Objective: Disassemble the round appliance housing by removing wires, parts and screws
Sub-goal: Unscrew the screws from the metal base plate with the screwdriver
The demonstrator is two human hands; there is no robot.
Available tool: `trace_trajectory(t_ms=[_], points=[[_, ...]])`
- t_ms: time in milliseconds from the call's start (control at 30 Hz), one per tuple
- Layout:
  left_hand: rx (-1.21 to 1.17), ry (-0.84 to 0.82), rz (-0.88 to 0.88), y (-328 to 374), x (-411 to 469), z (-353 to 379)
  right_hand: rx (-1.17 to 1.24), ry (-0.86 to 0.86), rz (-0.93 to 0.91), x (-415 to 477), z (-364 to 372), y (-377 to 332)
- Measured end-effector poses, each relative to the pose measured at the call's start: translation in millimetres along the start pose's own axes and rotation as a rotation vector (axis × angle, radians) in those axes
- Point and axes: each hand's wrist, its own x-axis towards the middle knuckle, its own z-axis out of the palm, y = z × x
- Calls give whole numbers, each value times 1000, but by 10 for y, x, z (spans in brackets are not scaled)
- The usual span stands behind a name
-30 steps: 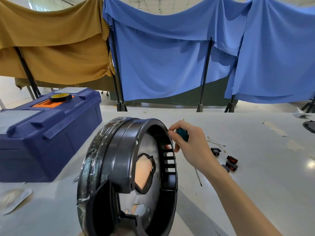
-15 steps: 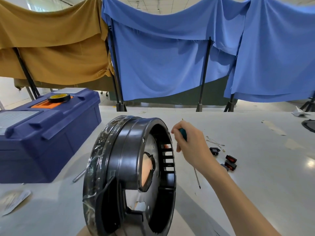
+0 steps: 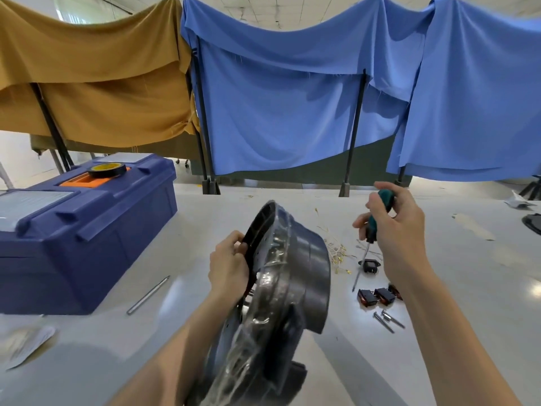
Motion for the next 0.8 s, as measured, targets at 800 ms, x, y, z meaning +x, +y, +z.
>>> trace_trajectory(t_ms=[800], points=[[903,-164,162,133,-19,-81,-871,-698,107,-27,-24,430]])
